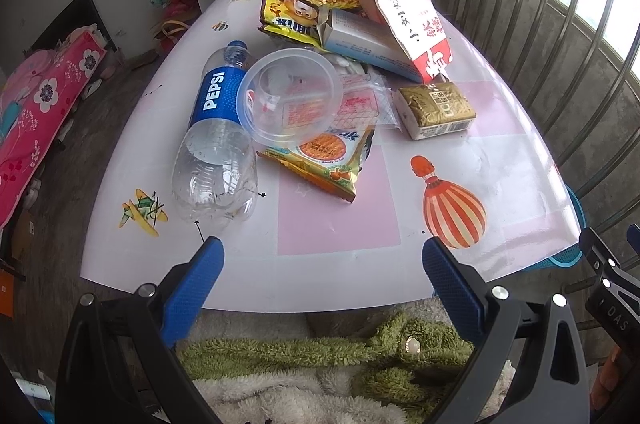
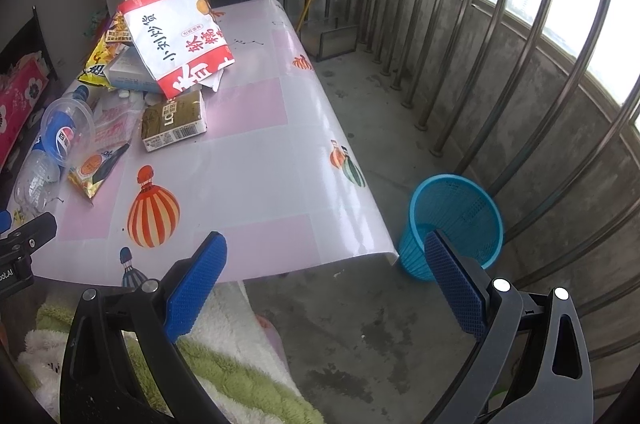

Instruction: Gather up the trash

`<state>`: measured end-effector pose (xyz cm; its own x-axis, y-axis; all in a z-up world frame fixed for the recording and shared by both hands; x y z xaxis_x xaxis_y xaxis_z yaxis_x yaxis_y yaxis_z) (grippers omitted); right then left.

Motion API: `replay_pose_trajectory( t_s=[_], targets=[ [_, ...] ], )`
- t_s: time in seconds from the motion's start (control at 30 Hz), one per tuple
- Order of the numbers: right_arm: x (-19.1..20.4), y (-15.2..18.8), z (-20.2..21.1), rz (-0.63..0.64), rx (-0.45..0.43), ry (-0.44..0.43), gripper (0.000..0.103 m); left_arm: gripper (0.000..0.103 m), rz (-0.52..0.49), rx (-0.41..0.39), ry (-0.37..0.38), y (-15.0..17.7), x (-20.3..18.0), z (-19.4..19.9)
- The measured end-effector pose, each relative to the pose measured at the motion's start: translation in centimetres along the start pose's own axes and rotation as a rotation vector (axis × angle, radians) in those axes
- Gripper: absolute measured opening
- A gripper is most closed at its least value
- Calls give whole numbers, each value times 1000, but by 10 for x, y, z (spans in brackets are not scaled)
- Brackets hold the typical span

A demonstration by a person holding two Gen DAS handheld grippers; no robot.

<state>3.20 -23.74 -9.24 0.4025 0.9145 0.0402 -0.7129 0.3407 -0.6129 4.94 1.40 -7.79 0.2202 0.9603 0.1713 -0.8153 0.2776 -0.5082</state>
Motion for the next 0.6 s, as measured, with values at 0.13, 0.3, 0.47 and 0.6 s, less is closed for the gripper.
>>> replay_pose_trajectory(
  t_s=[0.13, 0.3, 0.47, 0.6],
  targets=[
    [0, 0, 0, 1, 0, 0, 95, 97, 1, 0, -2, 1, 1, 0],
    [0, 0, 0, 1, -1, 0, 95, 97, 3, -1, -7, 2, 2, -1],
    [1, 0, -1, 3, -4, -4, 95, 97, 9, -8, -21, 1, 5, 1],
    [5, 0, 0, 8, -7, -13, 95, 97, 17, -17, -33, -2, 10, 3]
  ],
)
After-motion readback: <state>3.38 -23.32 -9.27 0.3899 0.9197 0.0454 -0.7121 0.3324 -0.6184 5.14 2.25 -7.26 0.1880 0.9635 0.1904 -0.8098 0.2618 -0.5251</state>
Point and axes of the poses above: each gripper's, at about its wrist camera, not at the fingertips, and z roughly against the way its jaws point, x to its left, y to its underside, the point moved 8 cm from there along -z, roughly the way its jaws point, and after that the axes turned 11 degrees about -z, right-handed, at the moved point
